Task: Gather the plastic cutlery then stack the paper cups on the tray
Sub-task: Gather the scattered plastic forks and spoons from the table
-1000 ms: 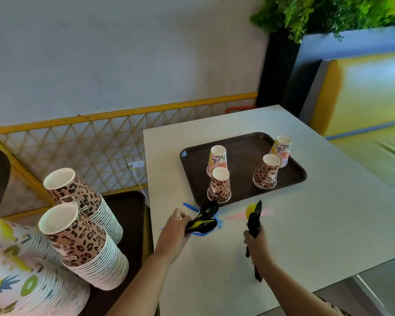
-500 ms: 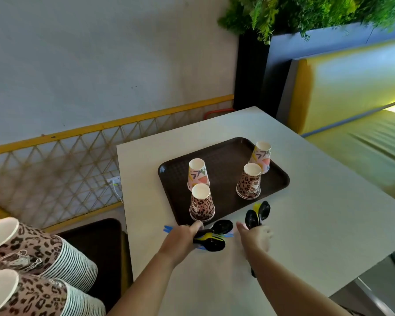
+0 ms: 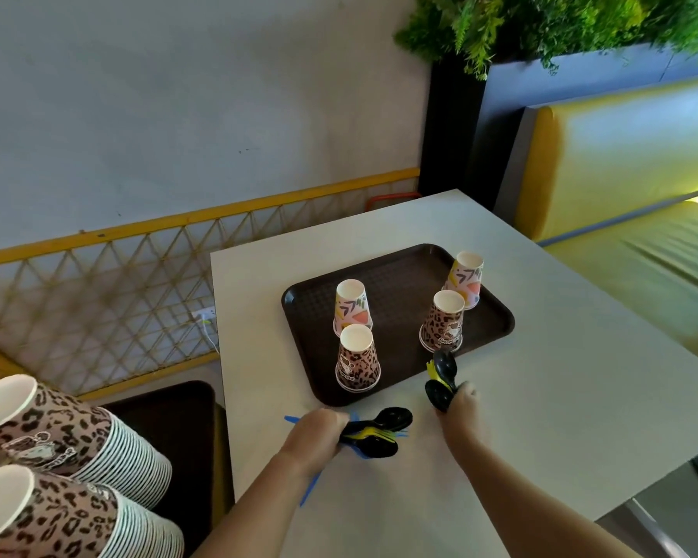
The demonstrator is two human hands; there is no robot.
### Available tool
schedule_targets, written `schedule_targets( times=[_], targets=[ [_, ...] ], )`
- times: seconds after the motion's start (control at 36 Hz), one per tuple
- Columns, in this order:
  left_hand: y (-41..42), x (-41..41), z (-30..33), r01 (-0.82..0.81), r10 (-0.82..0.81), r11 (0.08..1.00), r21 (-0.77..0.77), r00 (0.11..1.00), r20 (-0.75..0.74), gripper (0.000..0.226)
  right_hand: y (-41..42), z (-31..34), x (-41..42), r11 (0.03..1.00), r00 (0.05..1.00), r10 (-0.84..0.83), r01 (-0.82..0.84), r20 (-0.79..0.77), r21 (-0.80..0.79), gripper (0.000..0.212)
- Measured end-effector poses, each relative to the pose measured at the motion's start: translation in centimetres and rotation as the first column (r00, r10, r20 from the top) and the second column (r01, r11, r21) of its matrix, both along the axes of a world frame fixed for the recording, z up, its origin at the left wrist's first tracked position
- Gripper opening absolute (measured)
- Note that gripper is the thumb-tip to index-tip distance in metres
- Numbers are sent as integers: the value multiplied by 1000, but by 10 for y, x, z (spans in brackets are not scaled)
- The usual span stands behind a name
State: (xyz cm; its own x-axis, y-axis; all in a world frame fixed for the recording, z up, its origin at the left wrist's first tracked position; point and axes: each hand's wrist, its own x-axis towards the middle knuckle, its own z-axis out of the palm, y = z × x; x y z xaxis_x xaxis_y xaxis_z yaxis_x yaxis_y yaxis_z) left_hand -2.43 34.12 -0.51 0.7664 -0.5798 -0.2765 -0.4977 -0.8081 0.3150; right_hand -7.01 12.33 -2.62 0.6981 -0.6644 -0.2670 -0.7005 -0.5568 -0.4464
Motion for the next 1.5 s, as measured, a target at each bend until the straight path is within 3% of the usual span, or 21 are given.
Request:
schedule_targets(
  times=[0.08, 0.17, 0.22, 0.28, 0.33, 0.42, 0.5, 0.58, 0.67, 0.81, 0.97, 1.08, 1.31, 1.5],
  targets=[
    [-4, -2, 1, -11, 10, 996, -87, 1000, -10, 20, -1, -4, -12, 972, 990, 114, -128, -77, -196, 12],
    [-14, -5, 9, -5, 8, 988, -156, 1000, 22, 19, -1, -5, -26, 970, 987, 129, -146, -94, -193, 16],
    [-21, -8, 13, -18, 21, 971, -237, 1000, 12, 16, -4, -4, -30, 989, 995, 90, -95, -45, -117, 16],
    [-29, -13, 18, -70, 57, 935, -347, 997, -47, 15, -7, -1, -31, 989, 994, -11, -4, 106, 147, 13],
    [-39, -20, 28, -138, 98, 893, -428, 989, -114, 18, -11, 2, -33, 917, 966, -113, 11, 233, 400, 19],
    [-60, -34, 45, -298, 161, 819, -490, 939, -303, 32, -23, 10, -48, 817, 955, -171, 0, 242, 577, 28],
    [-87, -49, 53, -454, 158, 701, -550, 850, -502, 24, -35, 16, -65, 804, 936, -125, -98, 328, 587, 11],
    [-121, -64, 57, -535, 166, 626, -568, 802, -574, 16, -55, 25, -79, 764, 920, -181, -90, 347, 639, 8],
    [-163, -80, 59, -597, 151, 542, -592, 762, -630, 13, -86, 34, -99, 740, 897, -191, -136, 399, 659, 23],
    [-237, -112, 57, -583, 56, 516, -627, 754, -655, 12, -147, 58, -137, 558, 767, -446, -164, 461, 813, 12],
    [-332, -149, 52, -633, -80, 447, -631, 675, -734, 14, -229, 62, -207, 502, 676, -578, -145, 456, 852, 9],
    [-390, -178, 43, -628, -145, 514, -585, 608, -781, 13, -279, 52, -254, 494, 627, -662, -48, 411, 868, 9],
    [-484, -236, 27, -435, -240, 766, -474, 490, -838, 10, -354, 9, -323, 461, 503, -806, 203, 311, 864, 15],
    [-562, -254, -16, -128, -253, 912, -390, 573, -779, 9, -404, -44, -358, 312, 329, -928, 422, 177, 851, 20]
  ],
)
